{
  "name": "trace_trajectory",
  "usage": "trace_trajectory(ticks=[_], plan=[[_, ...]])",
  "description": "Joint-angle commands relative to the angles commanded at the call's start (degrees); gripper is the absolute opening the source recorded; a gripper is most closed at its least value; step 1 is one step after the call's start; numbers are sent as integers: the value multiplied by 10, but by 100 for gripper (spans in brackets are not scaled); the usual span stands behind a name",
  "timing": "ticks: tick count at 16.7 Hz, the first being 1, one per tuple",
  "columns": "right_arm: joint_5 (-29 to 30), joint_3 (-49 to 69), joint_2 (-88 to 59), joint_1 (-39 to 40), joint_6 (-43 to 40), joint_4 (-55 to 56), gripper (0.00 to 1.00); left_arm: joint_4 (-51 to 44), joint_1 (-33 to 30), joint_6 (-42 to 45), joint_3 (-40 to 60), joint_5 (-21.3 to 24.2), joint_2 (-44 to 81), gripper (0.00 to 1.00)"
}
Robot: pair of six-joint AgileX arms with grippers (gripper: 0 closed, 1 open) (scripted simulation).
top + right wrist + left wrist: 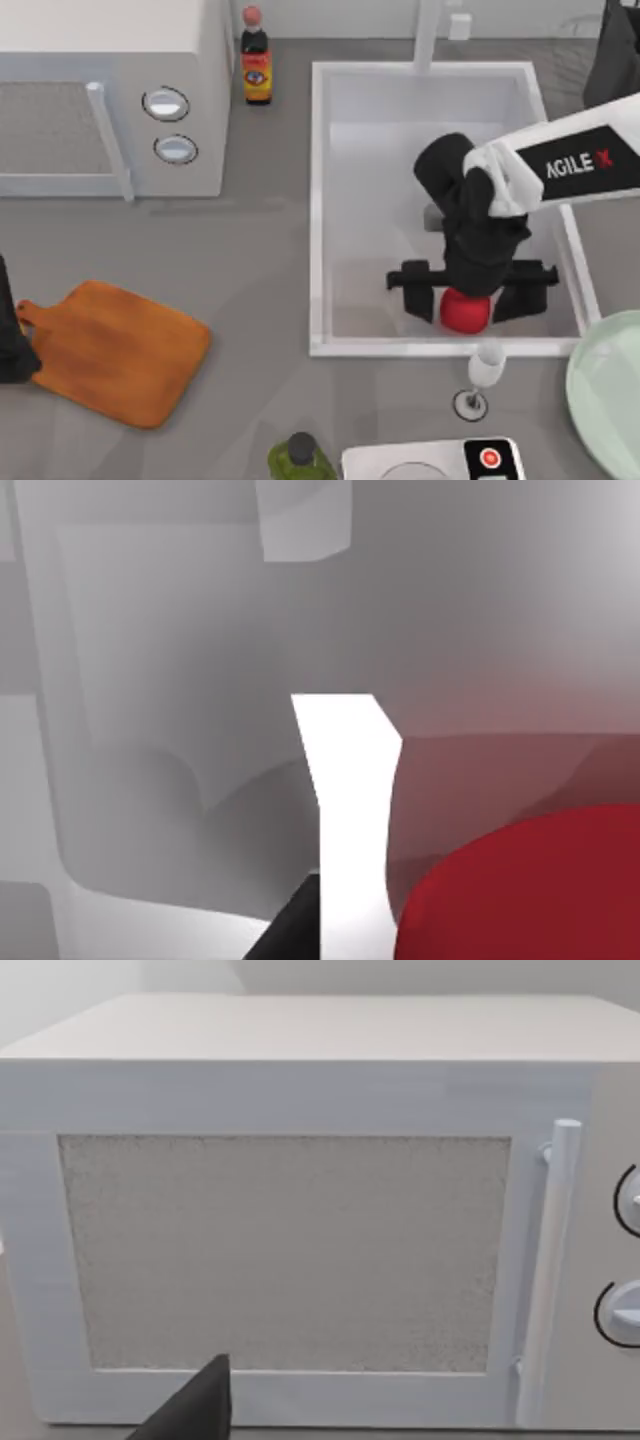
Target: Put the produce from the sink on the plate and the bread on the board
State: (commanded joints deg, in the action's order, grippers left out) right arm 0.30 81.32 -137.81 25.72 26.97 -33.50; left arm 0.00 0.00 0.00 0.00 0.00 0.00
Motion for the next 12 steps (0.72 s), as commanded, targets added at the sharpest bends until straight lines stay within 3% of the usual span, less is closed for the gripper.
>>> trace_trajectory(ticks=[3, 12], plan=[[0, 0, 0, 0, 0, 0, 2, 0, 0, 0, 0, 0, 0, 100], [12, 9, 37, -1, -8, -20, 0, 0, 0, 0, 0, 0, 0, 100]])
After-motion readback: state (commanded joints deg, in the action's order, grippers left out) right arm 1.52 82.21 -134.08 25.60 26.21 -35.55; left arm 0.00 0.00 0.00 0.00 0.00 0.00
